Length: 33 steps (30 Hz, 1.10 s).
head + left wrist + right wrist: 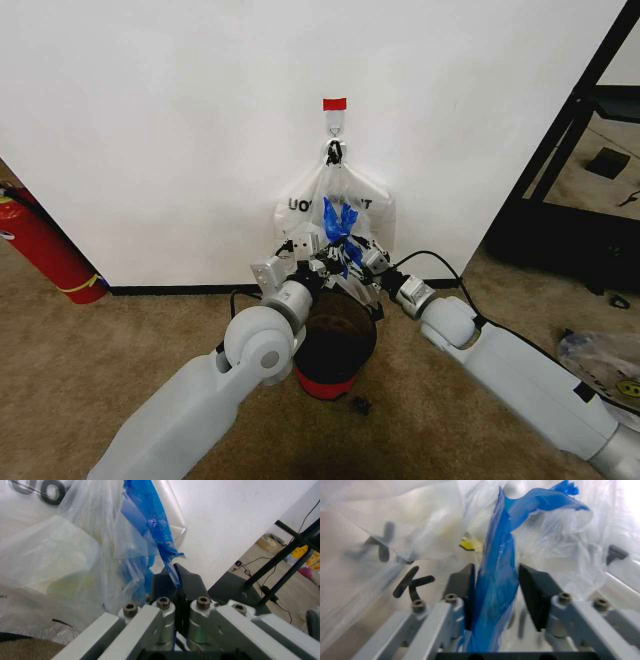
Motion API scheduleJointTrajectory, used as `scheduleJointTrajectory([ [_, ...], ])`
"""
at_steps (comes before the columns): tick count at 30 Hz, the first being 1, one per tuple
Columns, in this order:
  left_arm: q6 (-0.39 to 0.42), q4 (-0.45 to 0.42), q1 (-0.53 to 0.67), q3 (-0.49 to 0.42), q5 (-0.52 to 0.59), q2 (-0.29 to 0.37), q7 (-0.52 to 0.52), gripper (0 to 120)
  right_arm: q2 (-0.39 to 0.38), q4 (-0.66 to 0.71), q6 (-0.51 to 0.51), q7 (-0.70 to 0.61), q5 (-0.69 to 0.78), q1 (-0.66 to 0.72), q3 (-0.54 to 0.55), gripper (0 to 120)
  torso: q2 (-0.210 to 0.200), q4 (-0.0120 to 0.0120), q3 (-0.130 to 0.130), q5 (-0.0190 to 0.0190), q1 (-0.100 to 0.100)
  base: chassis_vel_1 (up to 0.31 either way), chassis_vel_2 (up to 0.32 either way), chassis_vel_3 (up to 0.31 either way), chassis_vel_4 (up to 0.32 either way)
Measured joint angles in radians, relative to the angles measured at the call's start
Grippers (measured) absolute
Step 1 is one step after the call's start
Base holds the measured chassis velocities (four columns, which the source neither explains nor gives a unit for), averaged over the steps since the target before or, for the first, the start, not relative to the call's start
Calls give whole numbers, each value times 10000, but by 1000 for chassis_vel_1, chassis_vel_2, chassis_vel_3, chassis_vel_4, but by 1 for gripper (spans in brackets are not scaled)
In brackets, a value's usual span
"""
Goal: Pick up the garbage bag from the wall and place it over the trash bin.
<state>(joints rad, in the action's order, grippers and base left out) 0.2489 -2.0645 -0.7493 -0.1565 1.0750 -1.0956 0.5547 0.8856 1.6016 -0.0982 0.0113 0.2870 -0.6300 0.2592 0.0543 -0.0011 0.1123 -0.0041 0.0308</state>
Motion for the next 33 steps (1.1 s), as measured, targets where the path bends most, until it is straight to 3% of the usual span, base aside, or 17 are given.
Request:
scheduleJointTrajectory([
  [7,-38,23,-101,46,-189,97,-19,0,-213,665,87,-303,341,-731,-778,0,0,1,0,0,0,0,0,0,0],
  [13,-63,7,-129,116,-203,164,-20,0,-322,1372,202,-615,988,-1493,-1574,0,0,2,0,-1,0,0,0,0,0],
  [21,-120,-301,-314,320,-208,413,-7,0,-493,3091,12,-876,2707,-3635,-3796,0,1,-1,-1,-1,0,0,0,0,0],
  [25,-162,-572,-383,414,-213,587,0,0,-331,3785,-89,-947,2932,-4538,-4825,0,1,0,-1,0,0,0,0,0,0],
  [33,-163,-1122,-794,511,-229,831,25,0,128,4481,-129,-991,2771,-5836,-5778,0,1,0,-1,0,-1,0,0,0,0],
])
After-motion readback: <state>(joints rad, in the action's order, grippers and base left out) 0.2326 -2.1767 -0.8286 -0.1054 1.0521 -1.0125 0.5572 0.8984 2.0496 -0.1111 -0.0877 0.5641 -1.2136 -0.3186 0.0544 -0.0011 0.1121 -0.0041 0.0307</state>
